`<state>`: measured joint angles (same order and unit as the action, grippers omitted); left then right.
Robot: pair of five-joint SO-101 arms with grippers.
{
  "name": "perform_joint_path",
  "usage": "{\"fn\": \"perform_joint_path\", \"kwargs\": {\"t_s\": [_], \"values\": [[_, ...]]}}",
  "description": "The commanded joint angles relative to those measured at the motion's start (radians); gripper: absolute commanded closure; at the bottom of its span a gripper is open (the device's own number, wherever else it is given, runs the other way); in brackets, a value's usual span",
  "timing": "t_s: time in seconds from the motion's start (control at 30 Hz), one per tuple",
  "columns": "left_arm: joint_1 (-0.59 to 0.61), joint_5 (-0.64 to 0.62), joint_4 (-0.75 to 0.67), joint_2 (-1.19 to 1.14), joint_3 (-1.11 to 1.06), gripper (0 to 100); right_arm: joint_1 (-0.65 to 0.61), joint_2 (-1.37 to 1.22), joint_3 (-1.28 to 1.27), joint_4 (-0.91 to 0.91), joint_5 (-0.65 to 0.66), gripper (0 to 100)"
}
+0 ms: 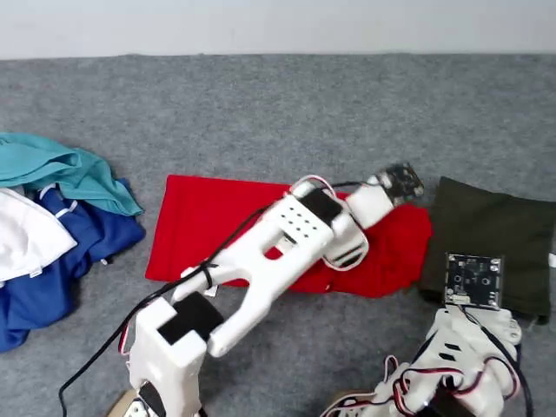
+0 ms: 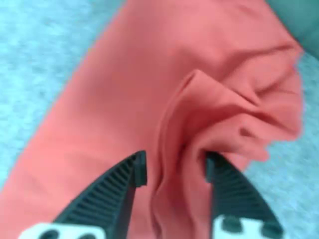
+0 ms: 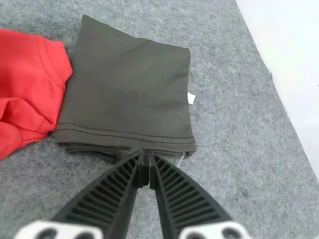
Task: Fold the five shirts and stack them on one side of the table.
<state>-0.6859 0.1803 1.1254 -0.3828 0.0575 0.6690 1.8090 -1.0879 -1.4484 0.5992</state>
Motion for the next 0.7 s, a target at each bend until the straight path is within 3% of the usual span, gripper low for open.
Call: {"fn": "perform_joint_path", "kwargs": {"t_s": [0.0,0.23,0.5,0.67], "values": [[0.038,0.02,-0.055,0.032,0.028,77,0.008,-0.008,0.014,-0.002,-0.003,98.5],[0.098,0.061,-0.086,-0.118,0.053,78,0.008,-0.008,0.014,-0.005,-0.003,98.5],[0.118,0.063,0.081,-0.114,0.285,78,0.01,-0.008,0.014,-0.005,-0.003,98.5],[0.109,0.063,0.284,-0.114,0.481,78,0.012,-0.008,0.014,-0.005,-0.003,98.5]]}}
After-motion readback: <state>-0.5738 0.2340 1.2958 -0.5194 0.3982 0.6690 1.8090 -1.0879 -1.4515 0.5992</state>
